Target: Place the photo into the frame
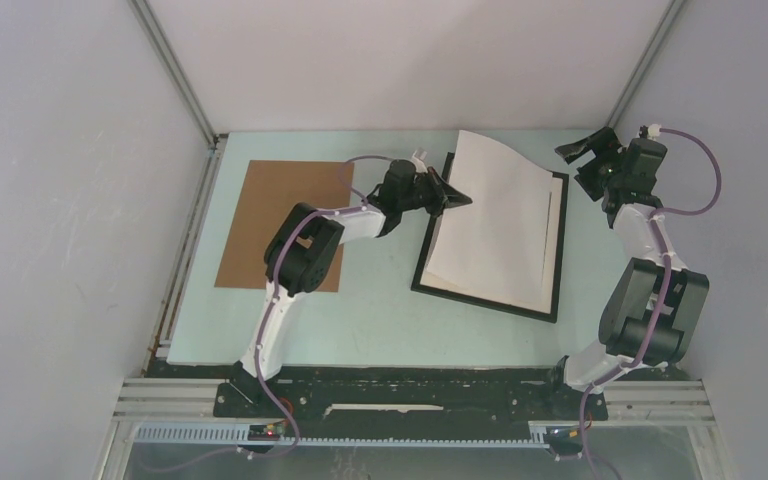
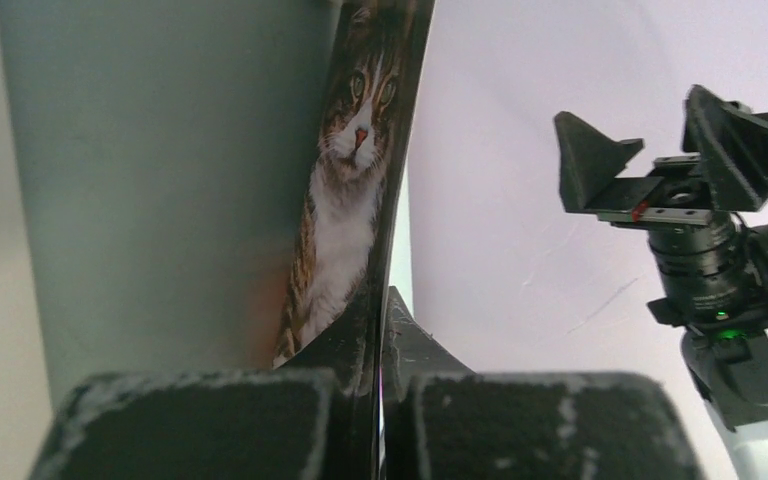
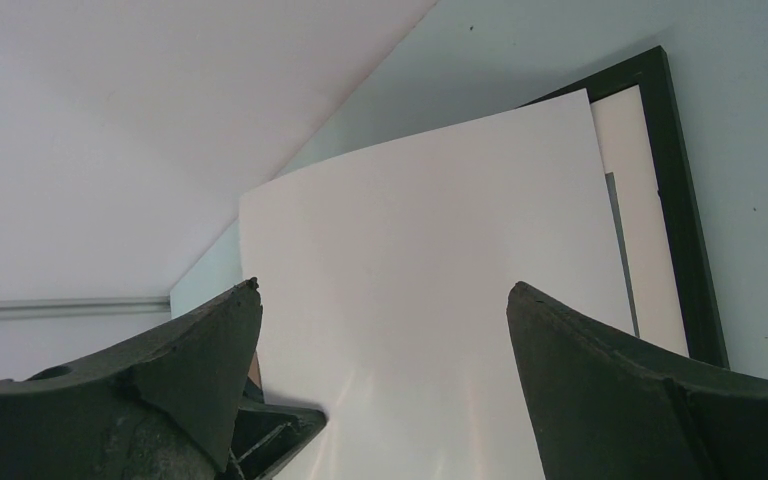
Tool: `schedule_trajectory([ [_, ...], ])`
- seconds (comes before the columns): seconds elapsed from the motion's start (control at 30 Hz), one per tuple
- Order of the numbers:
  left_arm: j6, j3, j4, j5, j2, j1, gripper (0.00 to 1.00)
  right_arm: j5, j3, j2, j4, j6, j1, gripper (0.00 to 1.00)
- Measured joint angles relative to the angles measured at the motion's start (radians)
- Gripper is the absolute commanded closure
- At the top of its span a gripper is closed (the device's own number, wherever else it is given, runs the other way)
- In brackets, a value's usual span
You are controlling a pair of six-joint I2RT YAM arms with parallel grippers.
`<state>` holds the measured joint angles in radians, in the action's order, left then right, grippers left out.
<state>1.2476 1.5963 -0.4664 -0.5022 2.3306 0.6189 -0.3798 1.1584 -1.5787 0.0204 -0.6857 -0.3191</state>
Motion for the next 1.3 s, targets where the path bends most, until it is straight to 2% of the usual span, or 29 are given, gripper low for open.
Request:
schedule_trajectory([
  [0.23,0.051,0.0,-0.098,-0.029,-0.006,0.002,1.0,0.0,0.0,0.0,0.0,-0.001,0.0,0.0],
  [0.97,-0.014,-0.049,-0.235,-0.159,-0.01,0.013,1.0,-0.008,0.0,-0.011,0.007,-0.002,0.0,0.0],
  [1.3,0.036,-0.055,-0.374,-0.246,-0.009,-0.006,1.0,-0.008,0.0,-0.011,0.007,-0.002,0.0,0.0],
])
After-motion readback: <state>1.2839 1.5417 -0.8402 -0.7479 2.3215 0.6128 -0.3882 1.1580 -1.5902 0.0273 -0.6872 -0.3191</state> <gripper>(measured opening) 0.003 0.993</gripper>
